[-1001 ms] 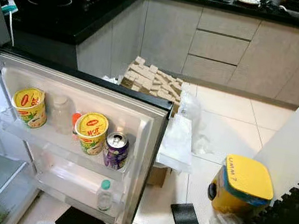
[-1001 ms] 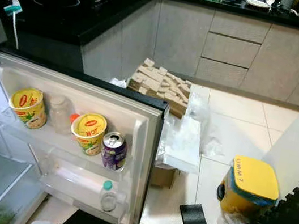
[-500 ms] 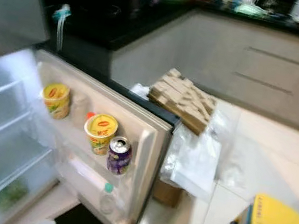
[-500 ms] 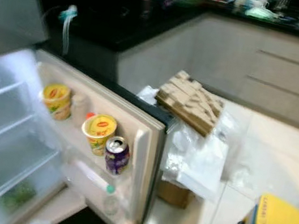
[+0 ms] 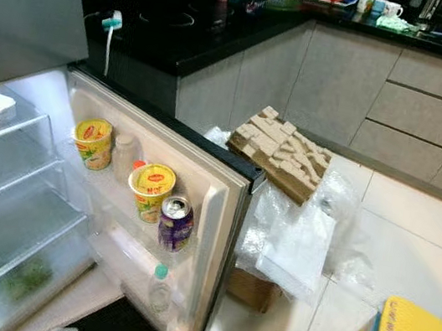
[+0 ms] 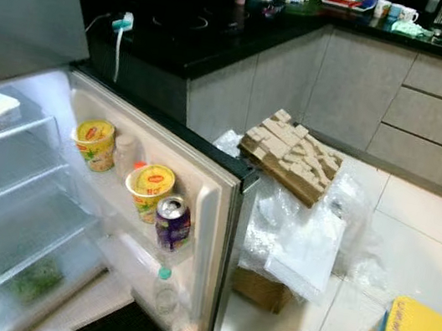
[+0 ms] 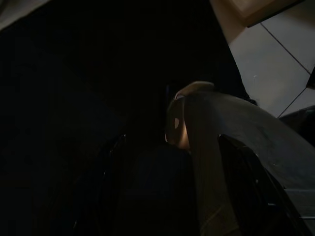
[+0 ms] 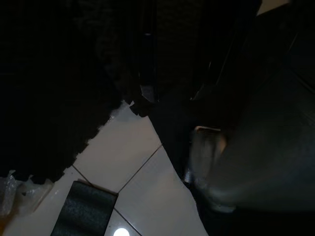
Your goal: Restocking fridge
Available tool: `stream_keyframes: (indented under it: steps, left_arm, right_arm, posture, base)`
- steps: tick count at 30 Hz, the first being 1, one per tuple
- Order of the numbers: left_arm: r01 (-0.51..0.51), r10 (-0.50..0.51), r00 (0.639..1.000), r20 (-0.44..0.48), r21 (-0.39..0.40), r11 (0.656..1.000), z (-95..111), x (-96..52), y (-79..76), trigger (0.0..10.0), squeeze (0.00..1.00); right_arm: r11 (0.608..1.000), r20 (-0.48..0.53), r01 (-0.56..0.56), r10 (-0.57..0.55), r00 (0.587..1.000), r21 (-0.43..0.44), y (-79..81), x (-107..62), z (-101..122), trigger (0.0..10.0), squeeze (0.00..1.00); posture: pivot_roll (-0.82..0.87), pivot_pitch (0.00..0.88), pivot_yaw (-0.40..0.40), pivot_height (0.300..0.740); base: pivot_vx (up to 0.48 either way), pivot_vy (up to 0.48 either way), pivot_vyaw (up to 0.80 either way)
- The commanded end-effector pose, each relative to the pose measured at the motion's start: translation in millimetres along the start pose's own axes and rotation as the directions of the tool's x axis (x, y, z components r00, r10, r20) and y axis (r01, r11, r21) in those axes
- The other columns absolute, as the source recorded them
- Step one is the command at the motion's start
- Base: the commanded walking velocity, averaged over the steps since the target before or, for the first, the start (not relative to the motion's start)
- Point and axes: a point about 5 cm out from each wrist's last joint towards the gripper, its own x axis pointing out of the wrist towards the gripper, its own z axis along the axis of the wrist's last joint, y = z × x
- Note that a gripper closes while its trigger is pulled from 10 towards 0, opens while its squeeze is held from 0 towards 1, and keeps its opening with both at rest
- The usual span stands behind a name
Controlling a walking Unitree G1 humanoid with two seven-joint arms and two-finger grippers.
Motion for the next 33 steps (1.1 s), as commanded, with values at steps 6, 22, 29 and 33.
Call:
stream_keyframes:
  steps: [6,22,29,33]
  left_arm:
    - [0.007,-0.007,0.999,-0.047,0.013,1.0,-10.6,-1.0,-2.0,10.0,0.0]
    - [0.024,-0.023,0.998,-0.053,0.031,0.999,-10.1,-0.3,-4.8,10.0,0.0]
    - [0.026,-0.024,0.998,-0.056,0.036,0.999,-10.7,-0.4,-5.1,10.0,0.0]
    - [0.026,-0.024,0.998,-0.057,0.037,0.999,-11.3,-0.7,-4.1,10.0,0.0]
  right_arm:
    - [0.987,0.212,0.068,-0.098,0.972,0.146,-25.5,-5.9,44.0,10.0,0.0]
    - [0.987,0.627,-0.004,-0.1,0.773,0.162,-53.1,-42.4,169.6,10.0,0.0]
    - [0.981,0.647,0.032,-0.152,0.748,0.193,-59.6,-48.0,178.8,10.0,0.0]
    - [0.977,0.655,0.056,-0.179,0.734,0.205,-64.5,-51.5,182.8,10.0,0.0]
  posture:
    - [-0.05,0.0,-0.002,0.74]
    - [-0.05,0.0,-0.001,0.74]
    - [-0.05,0.0,0.0,0.74]
    - [-0.05,0.0,0.0,0.74]
  base:
    - [0.0,0.0,0.0]
    - [0.0,0.0,0.5]
    - [0.0,0.0,0.34]
    - [0.0,0.0,0.0]
